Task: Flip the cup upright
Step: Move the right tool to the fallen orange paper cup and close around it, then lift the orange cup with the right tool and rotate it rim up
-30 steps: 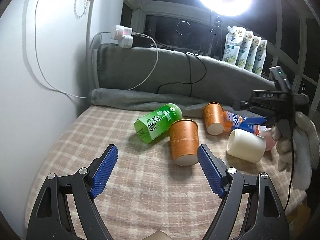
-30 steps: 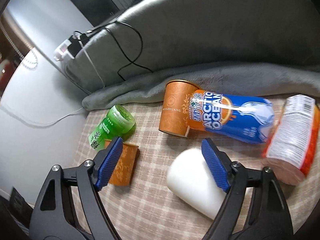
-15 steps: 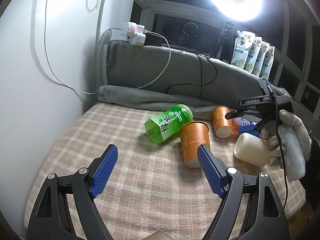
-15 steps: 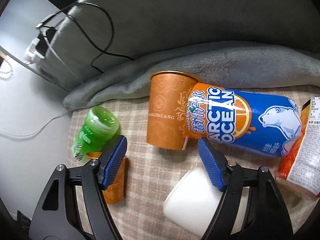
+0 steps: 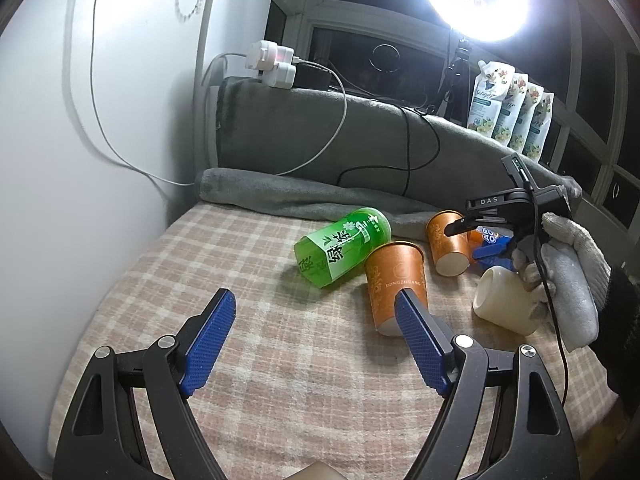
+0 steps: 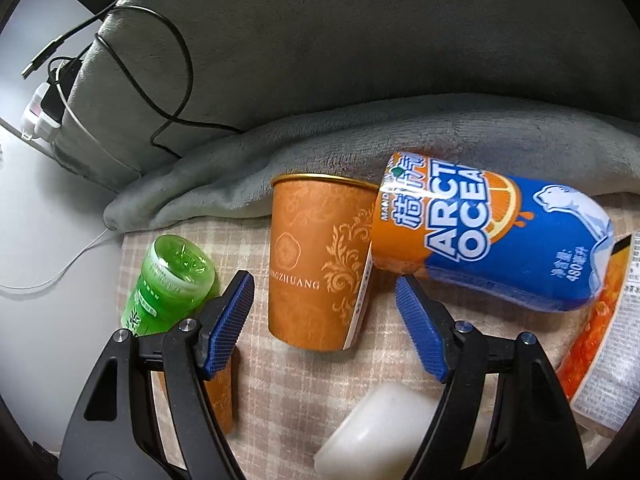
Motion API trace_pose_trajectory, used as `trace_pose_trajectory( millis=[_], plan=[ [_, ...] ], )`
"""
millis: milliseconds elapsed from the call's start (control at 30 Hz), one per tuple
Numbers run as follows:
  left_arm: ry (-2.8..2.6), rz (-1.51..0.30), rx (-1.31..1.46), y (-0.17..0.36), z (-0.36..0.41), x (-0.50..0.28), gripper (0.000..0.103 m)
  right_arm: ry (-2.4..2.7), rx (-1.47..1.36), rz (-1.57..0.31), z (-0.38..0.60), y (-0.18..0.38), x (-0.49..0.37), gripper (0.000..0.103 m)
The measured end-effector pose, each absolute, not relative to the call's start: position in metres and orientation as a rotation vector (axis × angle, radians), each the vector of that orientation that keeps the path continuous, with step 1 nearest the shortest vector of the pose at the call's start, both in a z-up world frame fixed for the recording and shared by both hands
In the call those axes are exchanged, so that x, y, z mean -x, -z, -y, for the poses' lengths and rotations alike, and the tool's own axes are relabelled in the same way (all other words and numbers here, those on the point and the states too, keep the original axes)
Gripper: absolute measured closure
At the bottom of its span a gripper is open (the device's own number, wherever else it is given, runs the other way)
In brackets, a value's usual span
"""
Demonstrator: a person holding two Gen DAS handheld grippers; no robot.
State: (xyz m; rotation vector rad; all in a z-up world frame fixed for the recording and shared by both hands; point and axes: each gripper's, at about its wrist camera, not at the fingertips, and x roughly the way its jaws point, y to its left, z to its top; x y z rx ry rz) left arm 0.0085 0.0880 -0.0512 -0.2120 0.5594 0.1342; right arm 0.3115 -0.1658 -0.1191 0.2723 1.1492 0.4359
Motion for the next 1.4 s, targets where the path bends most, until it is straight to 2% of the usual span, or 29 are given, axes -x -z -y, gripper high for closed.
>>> trace_pose_trajectory(
  millis=[300, 433, 667, 1033, 1400],
  plan=[
    [-0.142, -0.563, 0.214, 0.054, -0.092, -0.009, 0.021, -0.437, -0.271, -1.179, 0.148, 0.130, -0.326, 0.026],
    [-0.147, -0.563, 0.215, 0.055, -0.094, -0.009, 0.021, -0.433, -0.255, -1.182, 0.141, 0.131, -0.327, 0.038],
    [-0.146, -0.558, 0.210, 0.053, -0.092, -0.008, 0.021, -0.464, -0.287, -1.178, 0.145, 0.132, -0.324, 0.039],
    [-0.143, -0.544, 0.195, 0.045, -0.088, -0.004, 0.021, -0.591, -0.300, -1.119, 0.145, 0.101, -0.295, 0.039],
    [-0.079, -0.573, 0.213, 0.039, -0.079, -0.003, 0.021, -0.725, -0.280, -1.069, 0.165, 0.069, -0.219, 0.039]
  ],
)
